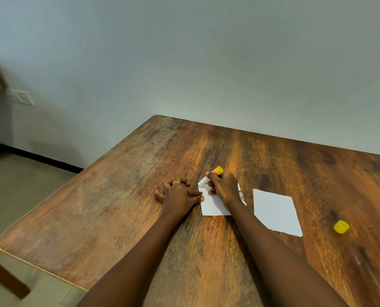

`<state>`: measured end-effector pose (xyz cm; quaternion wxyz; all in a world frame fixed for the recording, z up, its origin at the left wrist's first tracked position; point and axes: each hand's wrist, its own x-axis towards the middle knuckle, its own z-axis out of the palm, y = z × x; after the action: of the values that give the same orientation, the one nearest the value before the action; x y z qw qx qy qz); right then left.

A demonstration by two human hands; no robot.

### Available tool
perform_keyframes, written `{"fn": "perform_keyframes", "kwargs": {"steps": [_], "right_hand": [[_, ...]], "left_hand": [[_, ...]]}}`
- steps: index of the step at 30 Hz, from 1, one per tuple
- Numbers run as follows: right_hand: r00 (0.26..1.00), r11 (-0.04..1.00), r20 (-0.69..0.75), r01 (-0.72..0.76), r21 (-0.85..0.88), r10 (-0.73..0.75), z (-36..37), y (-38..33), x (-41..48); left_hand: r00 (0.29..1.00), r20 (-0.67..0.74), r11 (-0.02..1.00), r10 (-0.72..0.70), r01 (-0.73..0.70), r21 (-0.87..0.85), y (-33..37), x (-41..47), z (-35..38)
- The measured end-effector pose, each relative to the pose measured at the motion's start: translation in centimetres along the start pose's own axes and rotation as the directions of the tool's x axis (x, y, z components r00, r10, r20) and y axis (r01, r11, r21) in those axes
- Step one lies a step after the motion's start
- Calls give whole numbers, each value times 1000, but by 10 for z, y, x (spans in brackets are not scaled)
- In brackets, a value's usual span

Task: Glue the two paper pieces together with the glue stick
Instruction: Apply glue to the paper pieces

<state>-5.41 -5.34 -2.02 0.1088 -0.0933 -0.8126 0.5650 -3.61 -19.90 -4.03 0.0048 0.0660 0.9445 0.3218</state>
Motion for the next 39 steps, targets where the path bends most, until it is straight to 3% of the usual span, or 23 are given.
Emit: {"fn": "perform_keyframes", "kwargs": {"steps": [6,15,22,39], "right_hand": [[1000,1000,-3,18,-9,-18,0,-1,-1],[1000,999,-11,24,-46,-24,-4,-1,-2],[999,995,-38,36,-89,-39,-15,5,1],[993,996,-113,-39,-82,30,-54,14,4]], "left_hand": [[1000,8,998,-6,6,-55,1,1,0],[999,8,999,-31,31,38,5,-2,-1],[999,9,999,-37,37,0,4,0,0],[1000,15,1000,-27,27,-2,1,3,3]]}}
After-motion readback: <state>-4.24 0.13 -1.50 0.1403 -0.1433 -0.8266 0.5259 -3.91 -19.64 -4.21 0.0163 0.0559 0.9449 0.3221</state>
